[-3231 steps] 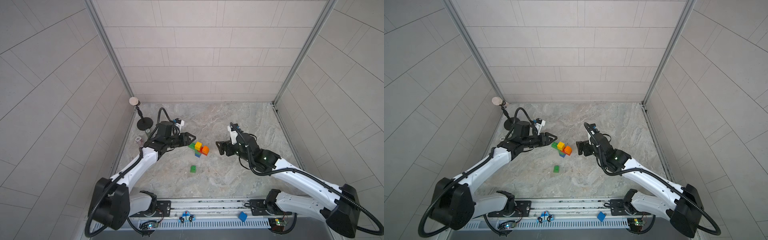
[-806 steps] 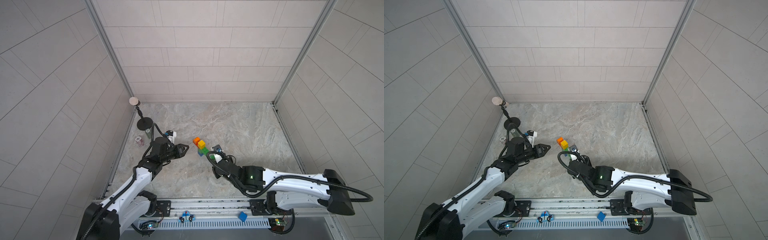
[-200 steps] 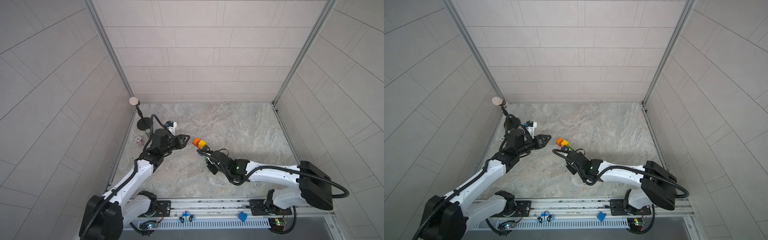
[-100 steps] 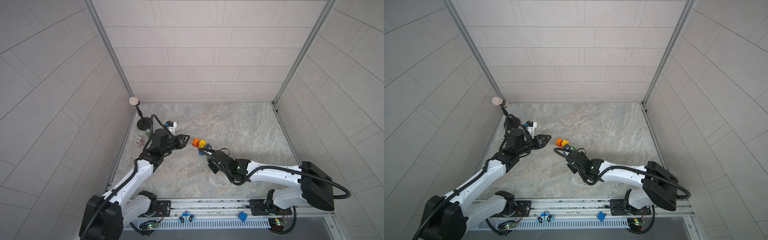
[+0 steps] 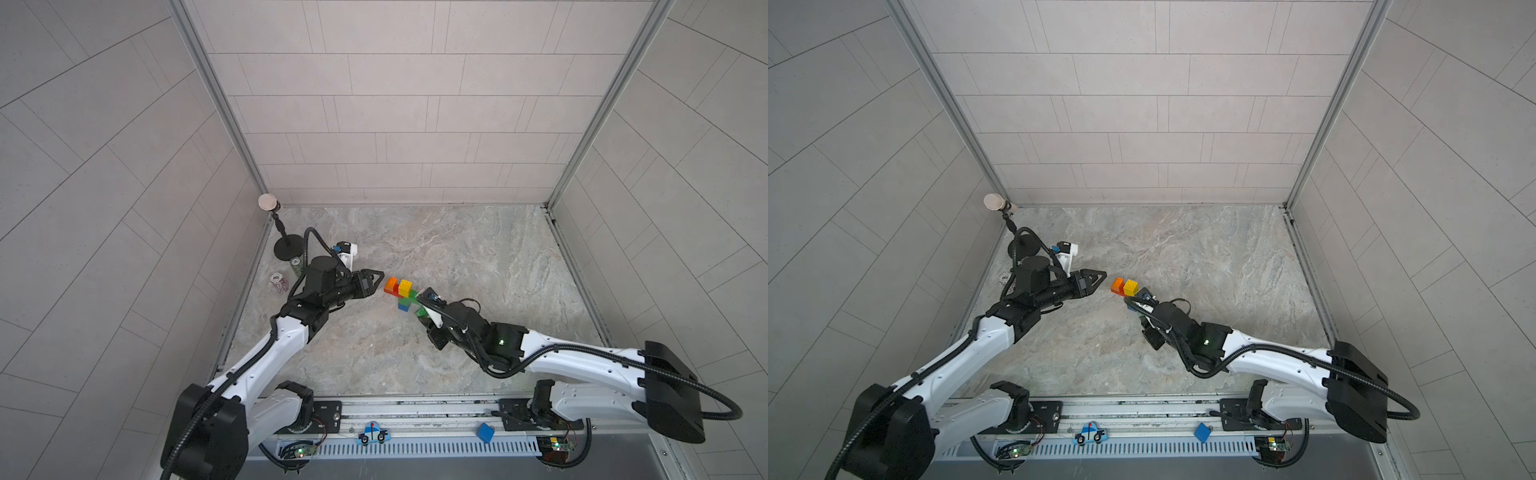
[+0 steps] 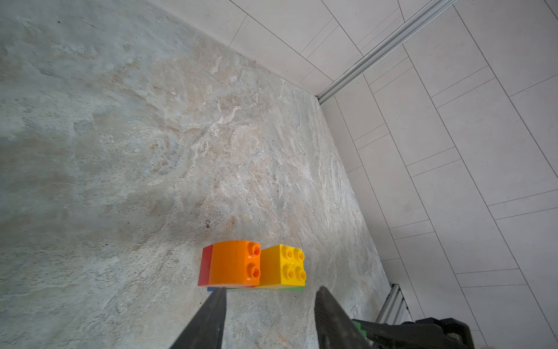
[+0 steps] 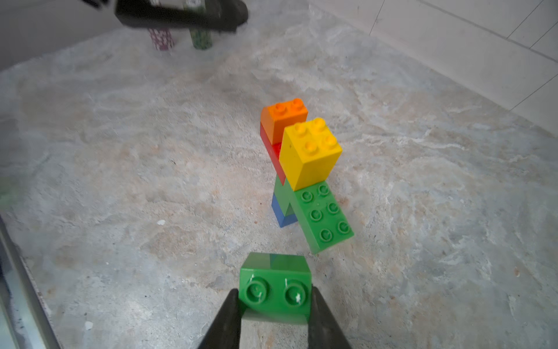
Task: Assemble a fork with lego
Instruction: Pick up the lego brick from the center of the board, then assemble the lego brick with the lego brick.
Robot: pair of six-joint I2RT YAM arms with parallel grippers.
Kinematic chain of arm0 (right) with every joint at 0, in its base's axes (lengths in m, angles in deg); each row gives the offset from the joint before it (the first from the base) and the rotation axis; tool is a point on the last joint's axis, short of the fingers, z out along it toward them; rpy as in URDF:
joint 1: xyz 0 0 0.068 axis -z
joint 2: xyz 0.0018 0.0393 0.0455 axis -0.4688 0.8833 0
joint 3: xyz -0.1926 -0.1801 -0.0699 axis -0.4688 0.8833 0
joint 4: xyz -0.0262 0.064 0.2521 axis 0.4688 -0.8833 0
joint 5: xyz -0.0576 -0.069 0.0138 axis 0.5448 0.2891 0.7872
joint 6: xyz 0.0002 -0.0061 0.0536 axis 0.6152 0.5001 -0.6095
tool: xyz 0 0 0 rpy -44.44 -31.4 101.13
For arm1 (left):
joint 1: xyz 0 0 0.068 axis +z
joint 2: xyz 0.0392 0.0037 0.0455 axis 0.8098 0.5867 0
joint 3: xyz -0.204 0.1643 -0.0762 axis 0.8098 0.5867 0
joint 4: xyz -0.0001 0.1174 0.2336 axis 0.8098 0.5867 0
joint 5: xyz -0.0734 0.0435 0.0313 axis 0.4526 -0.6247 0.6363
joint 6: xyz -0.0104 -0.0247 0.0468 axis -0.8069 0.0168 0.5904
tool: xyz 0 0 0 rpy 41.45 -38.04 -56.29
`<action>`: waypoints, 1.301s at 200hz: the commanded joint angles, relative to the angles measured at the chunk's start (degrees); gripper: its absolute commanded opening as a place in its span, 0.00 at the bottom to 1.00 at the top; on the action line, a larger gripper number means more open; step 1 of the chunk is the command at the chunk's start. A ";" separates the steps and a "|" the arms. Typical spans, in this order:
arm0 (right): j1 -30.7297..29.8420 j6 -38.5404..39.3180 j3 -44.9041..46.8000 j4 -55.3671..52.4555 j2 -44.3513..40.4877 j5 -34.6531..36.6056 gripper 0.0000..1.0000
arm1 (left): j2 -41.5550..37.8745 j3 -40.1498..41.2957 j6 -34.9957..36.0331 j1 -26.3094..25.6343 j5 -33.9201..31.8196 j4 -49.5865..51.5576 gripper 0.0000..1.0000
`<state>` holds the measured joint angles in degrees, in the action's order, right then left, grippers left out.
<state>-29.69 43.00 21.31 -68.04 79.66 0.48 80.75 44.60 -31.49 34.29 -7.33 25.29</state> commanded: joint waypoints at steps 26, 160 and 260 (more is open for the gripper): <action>10.83 -8.58 -0.53 -3.58 -4.59 -3.53 0.00 | 6.51 -7.35 3.36 -4.50 4.49 0.85 0.48; 19.95 11.23 -2.84 -1.24 -6.58 -17.77 0.00 | 15.03 -17.03 10.56 -7.32 2.55 14.68 0.38; 20.04 16.27 -5.16 -1.41 -1.74 -23.82 0.00 | 18.34 -19.44 12.22 -7.72 1.48 17.44 0.38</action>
<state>-9.80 56.66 15.54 -71.85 78.80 -20.83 98.59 26.59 -20.93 26.90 -5.61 41.79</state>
